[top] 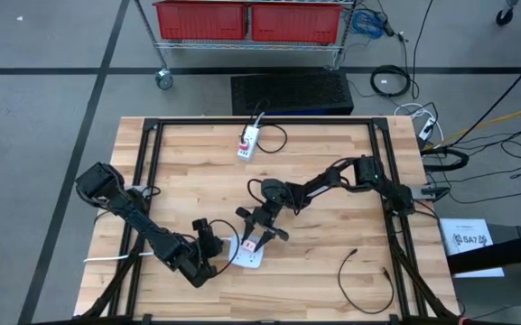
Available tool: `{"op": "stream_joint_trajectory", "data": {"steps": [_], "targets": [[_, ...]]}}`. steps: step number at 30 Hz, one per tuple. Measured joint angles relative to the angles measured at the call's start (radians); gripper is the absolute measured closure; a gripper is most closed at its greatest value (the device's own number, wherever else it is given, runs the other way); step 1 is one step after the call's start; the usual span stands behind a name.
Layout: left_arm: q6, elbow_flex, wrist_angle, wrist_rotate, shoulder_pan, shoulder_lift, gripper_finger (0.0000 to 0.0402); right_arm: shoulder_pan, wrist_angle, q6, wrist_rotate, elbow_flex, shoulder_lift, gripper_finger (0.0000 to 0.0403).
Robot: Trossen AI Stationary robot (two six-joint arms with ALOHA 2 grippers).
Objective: Insert USB
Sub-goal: Insert the light pink charger adapter into the bottom white outlet extension
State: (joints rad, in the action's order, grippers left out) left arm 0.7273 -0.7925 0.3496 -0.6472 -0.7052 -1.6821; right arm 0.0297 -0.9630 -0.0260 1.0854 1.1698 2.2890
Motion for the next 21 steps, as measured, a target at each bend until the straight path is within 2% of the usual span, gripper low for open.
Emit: {"op": "stream_joint_trajectory", "data": {"steps": [14, 21], "targets": [[0.01, 0.0, 0.0, 0.01, 0.001, 0.0, 0.0402, 0.012, 0.003, 0.01, 0.049, 0.0, 0.0, 0.024], [0.019, 0.0, 0.0, 0.018, 0.001, 0.0, 0.0402, 0.02, 0.111, 0.079, 0.056, 0.004, -0.006, 0.024]]}}
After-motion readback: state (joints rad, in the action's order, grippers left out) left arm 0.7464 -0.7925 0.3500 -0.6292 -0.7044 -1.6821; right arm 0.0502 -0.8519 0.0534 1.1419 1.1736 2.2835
